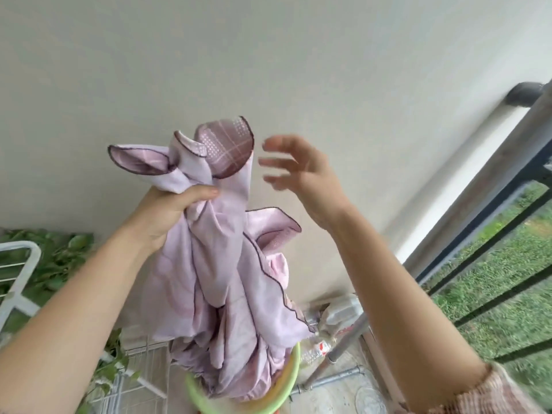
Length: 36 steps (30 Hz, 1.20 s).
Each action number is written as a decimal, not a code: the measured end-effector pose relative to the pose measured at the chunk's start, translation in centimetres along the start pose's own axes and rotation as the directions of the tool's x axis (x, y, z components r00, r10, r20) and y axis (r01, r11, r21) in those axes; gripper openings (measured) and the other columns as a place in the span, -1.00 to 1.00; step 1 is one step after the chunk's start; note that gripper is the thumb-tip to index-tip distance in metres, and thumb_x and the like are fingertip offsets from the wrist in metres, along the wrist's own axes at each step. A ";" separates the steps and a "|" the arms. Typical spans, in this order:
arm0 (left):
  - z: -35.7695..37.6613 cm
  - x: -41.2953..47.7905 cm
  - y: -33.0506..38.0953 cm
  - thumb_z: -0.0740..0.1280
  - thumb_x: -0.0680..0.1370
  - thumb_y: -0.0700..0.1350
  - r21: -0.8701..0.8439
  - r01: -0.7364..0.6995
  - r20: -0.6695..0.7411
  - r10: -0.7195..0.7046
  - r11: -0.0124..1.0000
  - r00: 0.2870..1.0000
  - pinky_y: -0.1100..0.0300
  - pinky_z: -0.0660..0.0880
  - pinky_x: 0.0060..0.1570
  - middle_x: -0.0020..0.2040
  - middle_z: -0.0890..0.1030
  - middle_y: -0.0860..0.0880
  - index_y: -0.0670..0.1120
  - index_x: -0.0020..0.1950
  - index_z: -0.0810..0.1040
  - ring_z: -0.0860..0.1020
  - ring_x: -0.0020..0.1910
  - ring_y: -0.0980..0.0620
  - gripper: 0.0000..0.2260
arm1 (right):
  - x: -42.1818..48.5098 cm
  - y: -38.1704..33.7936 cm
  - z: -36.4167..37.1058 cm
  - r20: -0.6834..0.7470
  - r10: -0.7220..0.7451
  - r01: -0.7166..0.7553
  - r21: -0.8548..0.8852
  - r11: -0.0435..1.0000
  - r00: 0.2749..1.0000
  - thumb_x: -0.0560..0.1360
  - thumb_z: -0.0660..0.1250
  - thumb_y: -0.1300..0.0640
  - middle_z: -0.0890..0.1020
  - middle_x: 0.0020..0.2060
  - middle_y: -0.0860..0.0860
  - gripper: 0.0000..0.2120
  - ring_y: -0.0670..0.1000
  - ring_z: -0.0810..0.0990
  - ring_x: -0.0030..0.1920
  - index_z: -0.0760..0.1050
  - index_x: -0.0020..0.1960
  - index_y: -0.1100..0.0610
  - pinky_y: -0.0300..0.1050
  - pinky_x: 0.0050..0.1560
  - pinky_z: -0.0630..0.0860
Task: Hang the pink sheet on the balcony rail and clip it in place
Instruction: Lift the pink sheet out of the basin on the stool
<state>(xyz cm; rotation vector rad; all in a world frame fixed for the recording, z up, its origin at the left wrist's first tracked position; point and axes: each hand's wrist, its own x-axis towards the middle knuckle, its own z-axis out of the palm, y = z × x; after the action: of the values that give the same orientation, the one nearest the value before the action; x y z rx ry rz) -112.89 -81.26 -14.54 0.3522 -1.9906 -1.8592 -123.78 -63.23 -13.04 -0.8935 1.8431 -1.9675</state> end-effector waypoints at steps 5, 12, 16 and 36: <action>0.0 0.1 0.7 0.47 0.34 -0.17 -0.062 -0.058 0.004 0.058 0.996 0.998 0.30 0.49 -0.15 -0.32 0.50 -0.11 -0.15 -0.31 0.48 0.49 -0.27 -0.01 -0.82 | -5.9 14.0 -0.4 0.169 0.644 -0.428 -0.619 0.658 0.746 0.26 0.53 0.23 0.51 -0.18 -0.01 -0.68 0.01 0.49 -0.15 0.50 -0.05 0.18 -0.08 -0.17 0.47; -2.1 0.4 2.1 0.43 0.42 -0.23 -0.123 -0.072 -0.134 0.055 0.990 0.989 0.14 0.54 0.09 -0.12 0.69 0.07 0.00 -0.12 0.65 0.64 -0.01 0.06 -0.86 | -9.3 20.4 -2.7 -0.062 0.757 -0.499 -0.786 0.364 0.650 0.59 0.18 0.05 0.48 -0.25 0.10 -0.68 0.05 0.43 -0.18 0.47 -0.27 0.17 -0.14 -0.31 0.32; -4.5 1.1 2.4 0.44 0.39 -0.18 -0.133 -0.058 -0.170 0.035 0.989 0.985 -0.02 0.46 0.26 -0.08 0.67 0.03 -0.01 -0.09 0.64 0.62 0.06 -0.01 -0.86 | -3.3 9.4 -5.3 -0.070 0.545 -0.488 -0.548 0.679 0.836 0.53 0.09 0.38 0.55 -0.25 0.16 -0.73 0.06 0.54 -0.33 0.57 -0.04 0.28 0.03 -0.22 0.60; -1.5 0.0 1.7 0.62 0.12 -0.01 -0.107 0.058 0.214 -0.034 0.993 0.976 0.20 0.53 0.14 -0.07 0.68 -0.06 -0.09 -0.16 0.70 0.62 -0.03 0.02 -0.64 | -1.2 -2.5 -2.4 0.315 0.099 -0.093 -0.035 0.995 0.944 0.40 0.46 0.29 0.62 -0.11 0.06 -0.76 0.02 0.59 -0.08 0.57 0.06 0.18 -0.10 -0.07 0.50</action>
<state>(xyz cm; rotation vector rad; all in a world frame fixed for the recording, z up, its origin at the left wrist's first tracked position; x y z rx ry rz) -112.06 -82.49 -12.81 0.1745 -2.0144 -2.1054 -123.89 -60.33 -10.85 -1.0355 1.6889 -1.6393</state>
